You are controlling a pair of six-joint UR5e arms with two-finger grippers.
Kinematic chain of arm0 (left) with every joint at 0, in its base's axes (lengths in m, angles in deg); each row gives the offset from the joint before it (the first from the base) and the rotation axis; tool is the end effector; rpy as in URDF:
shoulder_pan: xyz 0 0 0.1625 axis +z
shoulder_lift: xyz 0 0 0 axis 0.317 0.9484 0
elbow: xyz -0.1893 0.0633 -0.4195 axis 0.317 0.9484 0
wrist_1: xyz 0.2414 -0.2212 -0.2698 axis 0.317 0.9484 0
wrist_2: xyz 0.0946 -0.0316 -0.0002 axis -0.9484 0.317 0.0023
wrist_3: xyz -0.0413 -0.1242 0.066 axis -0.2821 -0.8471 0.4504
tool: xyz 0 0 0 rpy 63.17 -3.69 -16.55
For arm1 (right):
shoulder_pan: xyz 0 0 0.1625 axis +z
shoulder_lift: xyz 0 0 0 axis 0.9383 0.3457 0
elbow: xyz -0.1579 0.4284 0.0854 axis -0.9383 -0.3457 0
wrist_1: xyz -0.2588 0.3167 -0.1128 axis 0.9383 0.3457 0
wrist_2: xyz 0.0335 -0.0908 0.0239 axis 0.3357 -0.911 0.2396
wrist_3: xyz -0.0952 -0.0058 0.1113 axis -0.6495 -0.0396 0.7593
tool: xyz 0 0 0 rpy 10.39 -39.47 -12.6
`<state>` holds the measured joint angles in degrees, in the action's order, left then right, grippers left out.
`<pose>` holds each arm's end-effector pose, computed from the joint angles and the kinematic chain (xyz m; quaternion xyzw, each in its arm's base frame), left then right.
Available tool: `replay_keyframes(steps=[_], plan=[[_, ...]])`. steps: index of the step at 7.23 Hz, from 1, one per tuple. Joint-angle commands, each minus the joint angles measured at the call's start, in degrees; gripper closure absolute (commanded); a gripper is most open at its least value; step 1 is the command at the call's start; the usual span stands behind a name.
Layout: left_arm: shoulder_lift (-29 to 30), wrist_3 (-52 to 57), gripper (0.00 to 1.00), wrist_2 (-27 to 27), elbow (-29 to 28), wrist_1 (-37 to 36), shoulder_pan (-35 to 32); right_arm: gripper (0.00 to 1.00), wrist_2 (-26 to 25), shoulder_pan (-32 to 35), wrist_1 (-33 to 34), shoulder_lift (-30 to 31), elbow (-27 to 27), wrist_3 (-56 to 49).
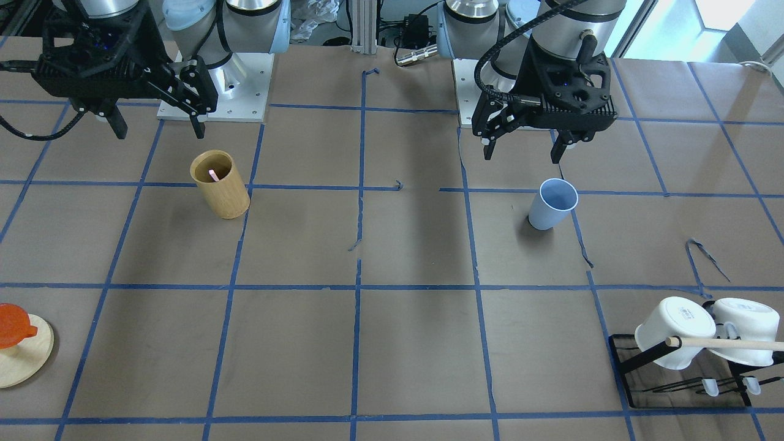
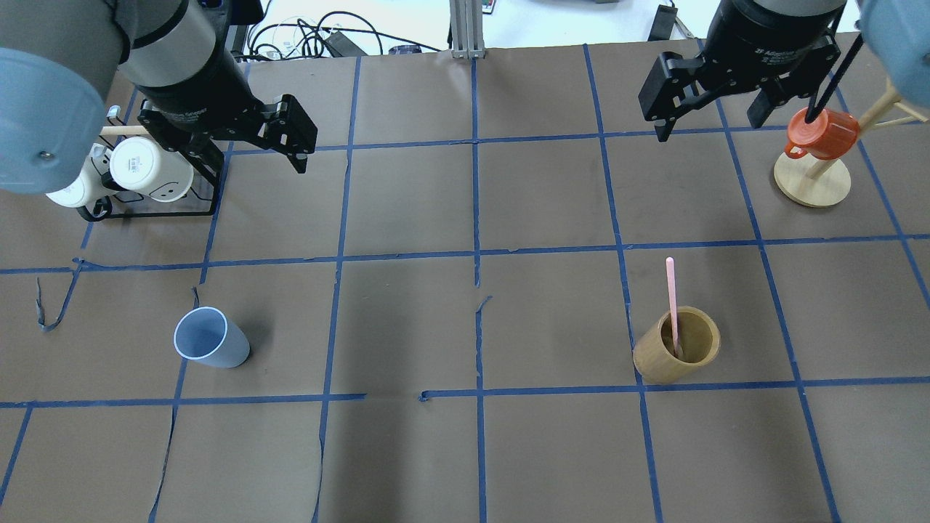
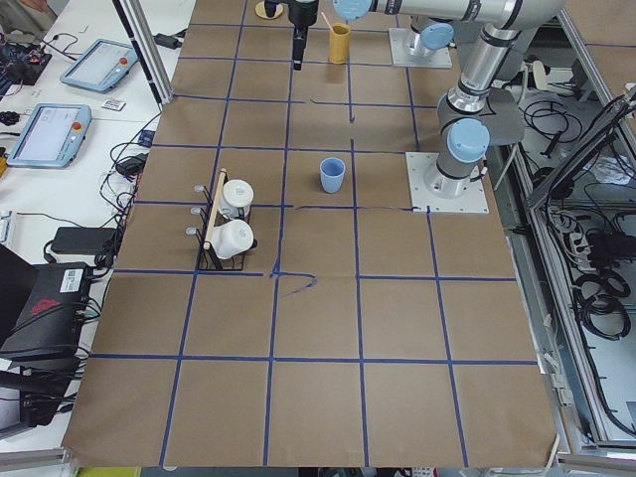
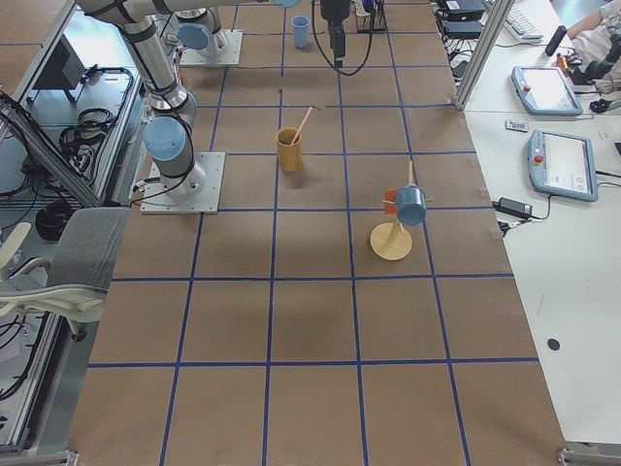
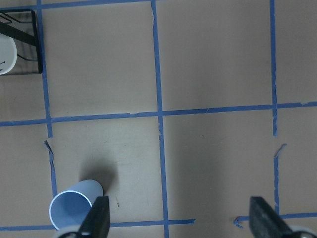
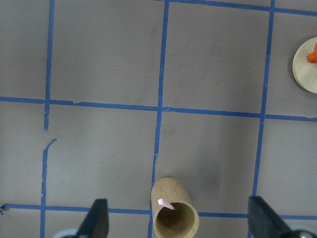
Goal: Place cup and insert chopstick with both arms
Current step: 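Move the left gripper down toward the light blue cup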
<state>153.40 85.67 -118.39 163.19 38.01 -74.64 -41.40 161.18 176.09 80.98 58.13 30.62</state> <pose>-0.1564 -0.4984 0.4998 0.0261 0.9985 -0.0463 0.0128 0.1383 -0.4963 0.5360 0.0402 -0.9979 0.0438 0.0256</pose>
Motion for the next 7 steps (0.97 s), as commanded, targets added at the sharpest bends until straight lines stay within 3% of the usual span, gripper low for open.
replay_keyframes(steps=[1,3,4,5,7], plan=[[0.7,-0.2,0.0,-0.4,1.3,0.6,1.6,0.0,0.3,0.0,0.0,0.0,0.0,0.0],[0.8,-1.7,0.0,-1.0,13.8,-1.5,7.4,0.0,0.1,0.0,-0.2,0.3,0.2,0.0],[1.1,-0.8,0.0,-6.4,20.7,-8.9,9.1,0.0,0.1,0.0,-0.2,0.4,0.9,0.0],[1.1,0.5,0.0,-7.9,25.7,-14.2,9.6,0.0,0.2,0.0,-0.1,0.5,1.4,0.1],[2.5,0.5,0.0,-8.0,30.0,-15.0,13.5,0.0,0.1,0.0,-0.2,0.6,1.5,-0.3]])
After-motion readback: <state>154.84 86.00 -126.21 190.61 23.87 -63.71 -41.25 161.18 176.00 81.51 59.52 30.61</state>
